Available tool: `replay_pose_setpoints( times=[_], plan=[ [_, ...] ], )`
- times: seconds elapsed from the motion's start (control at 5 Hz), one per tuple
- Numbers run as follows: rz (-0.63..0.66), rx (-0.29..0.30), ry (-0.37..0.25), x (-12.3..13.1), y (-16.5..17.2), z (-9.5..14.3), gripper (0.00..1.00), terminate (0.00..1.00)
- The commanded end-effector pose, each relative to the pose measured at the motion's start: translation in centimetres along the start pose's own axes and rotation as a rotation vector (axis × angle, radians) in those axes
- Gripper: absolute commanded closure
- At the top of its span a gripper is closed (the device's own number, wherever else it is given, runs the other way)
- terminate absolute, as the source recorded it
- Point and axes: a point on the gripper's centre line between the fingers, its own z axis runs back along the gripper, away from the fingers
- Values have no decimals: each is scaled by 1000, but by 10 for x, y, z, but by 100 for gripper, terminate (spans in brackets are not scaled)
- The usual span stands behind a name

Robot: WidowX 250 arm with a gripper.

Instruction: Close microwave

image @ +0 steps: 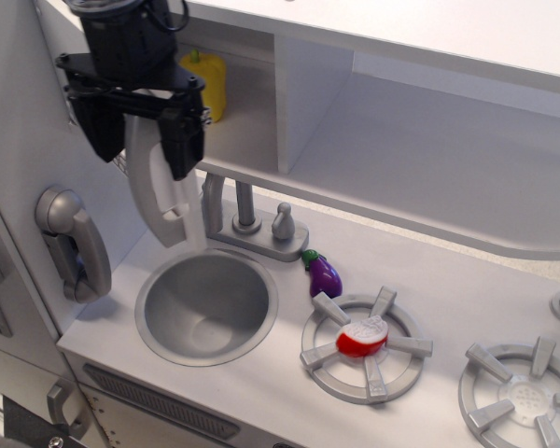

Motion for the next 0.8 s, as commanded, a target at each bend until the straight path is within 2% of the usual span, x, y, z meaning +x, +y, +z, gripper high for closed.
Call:
replay_pose_setpoints(
  times=[0.0, 0.2, 0.6],
  plan=[
    [-38, 11, -93, 22, -24, -8, 0, 0],
    [-28, -1, -106, 29, -45, -12, 0, 0],
    [-25, 9, -153, 40, -67, -20, 0, 0]
  ],
)
